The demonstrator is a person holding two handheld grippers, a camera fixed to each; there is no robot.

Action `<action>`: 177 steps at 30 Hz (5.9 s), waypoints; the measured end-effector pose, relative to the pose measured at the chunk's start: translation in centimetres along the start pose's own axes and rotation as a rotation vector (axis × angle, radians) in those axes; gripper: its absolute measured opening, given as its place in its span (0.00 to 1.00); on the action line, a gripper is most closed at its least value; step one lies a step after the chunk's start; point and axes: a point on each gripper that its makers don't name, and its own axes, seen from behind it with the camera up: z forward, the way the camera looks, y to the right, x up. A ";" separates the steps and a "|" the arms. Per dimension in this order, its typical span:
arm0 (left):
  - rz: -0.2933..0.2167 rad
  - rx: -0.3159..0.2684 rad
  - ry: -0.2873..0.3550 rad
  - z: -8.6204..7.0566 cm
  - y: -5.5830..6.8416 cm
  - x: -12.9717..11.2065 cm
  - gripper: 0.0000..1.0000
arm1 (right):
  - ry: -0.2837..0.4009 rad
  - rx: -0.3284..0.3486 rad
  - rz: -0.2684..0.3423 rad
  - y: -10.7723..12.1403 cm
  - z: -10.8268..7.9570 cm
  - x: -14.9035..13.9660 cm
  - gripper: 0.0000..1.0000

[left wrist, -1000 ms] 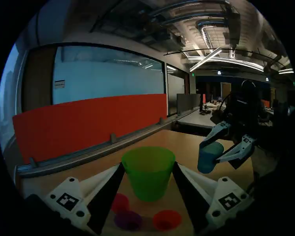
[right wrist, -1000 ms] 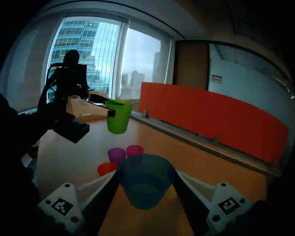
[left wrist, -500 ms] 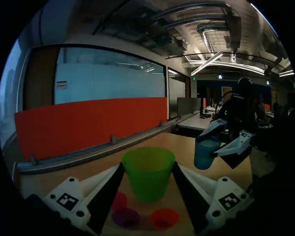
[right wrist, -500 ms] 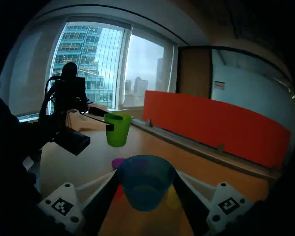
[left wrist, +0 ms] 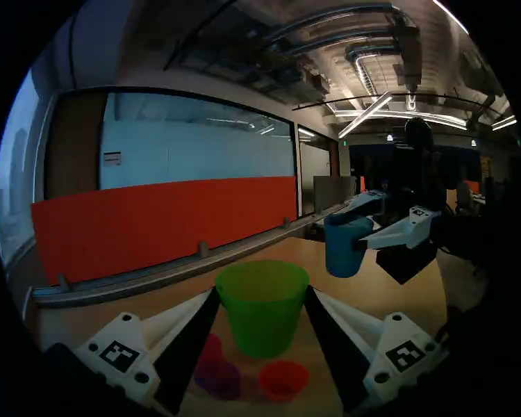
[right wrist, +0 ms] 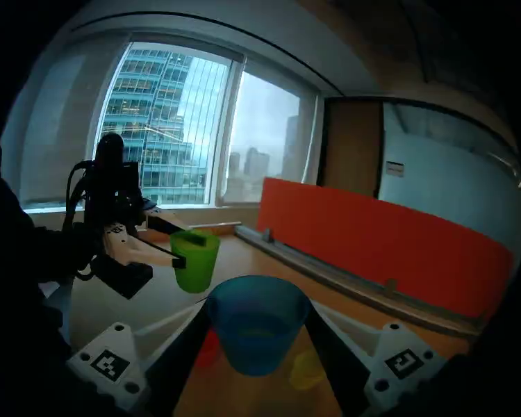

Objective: Pour water

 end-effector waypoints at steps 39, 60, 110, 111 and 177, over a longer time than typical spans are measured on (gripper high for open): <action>-0.016 -0.029 0.022 -1.3 4.3 -1.8 0.87 | 0.081 0.001 -0.393 1.8 4.0 8.1 0.93; 0.006 -0.051 0.024 -0.8 5.1 -1.6 0.87 | 0.092 -0.010 -0.674 1.9 6.7 10.9 0.92; 0.012 -0.084 0.026 0.2 5.7 -0.9 0.86 | 0.092 -0.094 -1.092 3.6 8.1 14.3 0.92; 0.012 -0.084 0.026 0.2 5.7 -0.9 0.86 | 0.092 -0.095 -1.097 3.6 8.1 14.4 0.92; 0.007 -0.087 0.035 1.0 5.2 -0.7 0.86 | 0.118 -0.153 -1.421 2.5 10.2 17.1 0.92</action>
